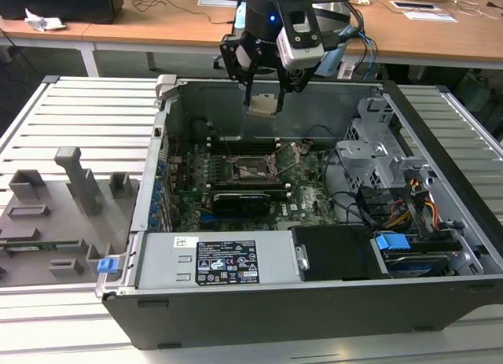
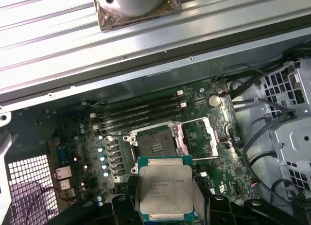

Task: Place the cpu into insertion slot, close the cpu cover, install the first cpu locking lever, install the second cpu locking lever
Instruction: 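Place the cpu into insertion slot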

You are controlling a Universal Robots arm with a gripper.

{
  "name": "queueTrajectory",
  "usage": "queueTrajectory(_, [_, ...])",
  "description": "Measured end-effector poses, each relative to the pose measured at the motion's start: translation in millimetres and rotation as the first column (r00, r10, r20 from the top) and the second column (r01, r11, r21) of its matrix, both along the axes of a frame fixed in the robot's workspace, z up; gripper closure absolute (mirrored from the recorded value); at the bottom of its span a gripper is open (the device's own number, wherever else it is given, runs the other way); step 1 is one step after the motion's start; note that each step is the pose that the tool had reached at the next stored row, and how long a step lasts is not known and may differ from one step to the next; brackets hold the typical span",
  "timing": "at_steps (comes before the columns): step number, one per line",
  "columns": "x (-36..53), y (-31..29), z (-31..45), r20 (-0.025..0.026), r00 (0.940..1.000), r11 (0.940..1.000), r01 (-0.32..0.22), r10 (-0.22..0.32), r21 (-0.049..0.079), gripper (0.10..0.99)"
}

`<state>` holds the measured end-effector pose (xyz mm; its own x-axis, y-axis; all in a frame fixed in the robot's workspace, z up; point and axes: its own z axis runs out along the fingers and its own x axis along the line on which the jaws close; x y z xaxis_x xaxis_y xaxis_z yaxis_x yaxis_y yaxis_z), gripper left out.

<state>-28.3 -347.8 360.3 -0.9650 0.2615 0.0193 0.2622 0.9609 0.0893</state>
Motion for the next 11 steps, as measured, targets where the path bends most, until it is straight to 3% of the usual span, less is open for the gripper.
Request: queueTrajectory(11, [0.0,0.0,0.0,0.0,0.9996,0.9996,0.028,-0.028,0.0,0.561])
